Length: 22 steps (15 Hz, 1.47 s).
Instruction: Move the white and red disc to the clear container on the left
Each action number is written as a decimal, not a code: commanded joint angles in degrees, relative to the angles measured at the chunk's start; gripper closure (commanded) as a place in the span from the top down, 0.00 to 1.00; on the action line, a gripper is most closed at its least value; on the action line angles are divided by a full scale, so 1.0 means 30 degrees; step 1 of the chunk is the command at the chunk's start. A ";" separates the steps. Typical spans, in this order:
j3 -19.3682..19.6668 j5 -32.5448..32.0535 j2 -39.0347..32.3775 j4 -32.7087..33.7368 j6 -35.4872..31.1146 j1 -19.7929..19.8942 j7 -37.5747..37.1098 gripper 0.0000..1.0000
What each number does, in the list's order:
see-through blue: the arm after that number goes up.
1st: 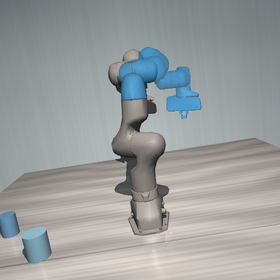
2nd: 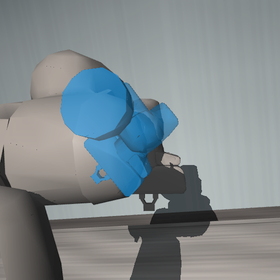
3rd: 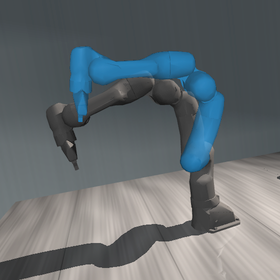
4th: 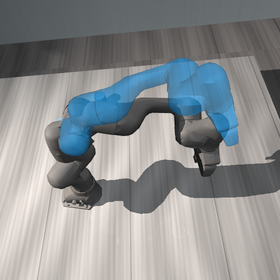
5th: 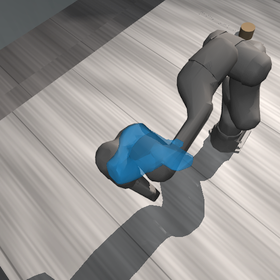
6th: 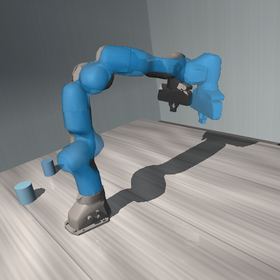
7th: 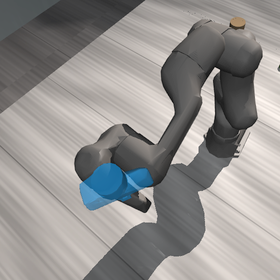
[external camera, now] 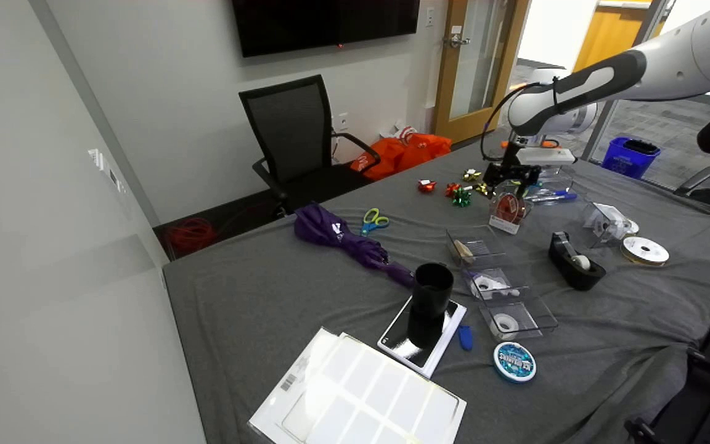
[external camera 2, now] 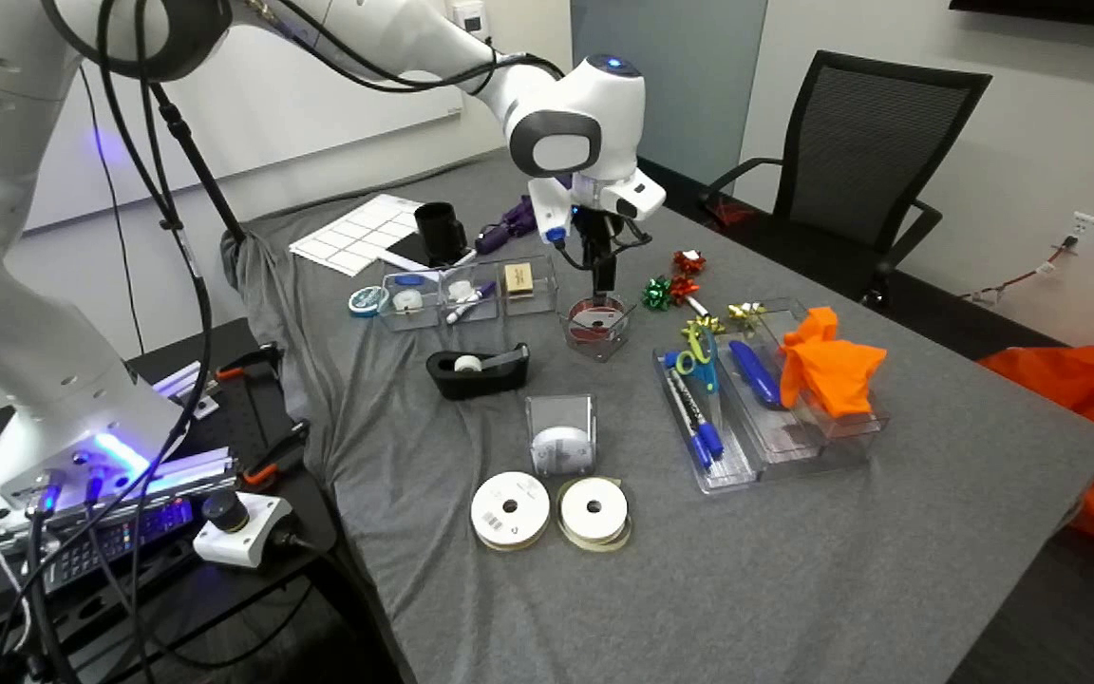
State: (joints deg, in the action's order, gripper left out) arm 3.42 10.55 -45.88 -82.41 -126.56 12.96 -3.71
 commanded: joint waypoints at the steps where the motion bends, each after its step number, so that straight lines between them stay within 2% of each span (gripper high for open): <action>1: -0.0057 0.0594 0.0367 -0.0699 -0.0880 -0.0070 -0.0473 1.00; 13: 0.0588 0.0127 0.1103 -0.1417 -0.0972 -0.0633 -0.2341 1.00; 22: 0.1184 -0.0374 0.1089 -0.1867 -0.0906 -0.0378 -0.1844 1.00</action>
State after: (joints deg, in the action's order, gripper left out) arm 6.19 10.40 -45.13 -84.33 -129.06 11.86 -10.12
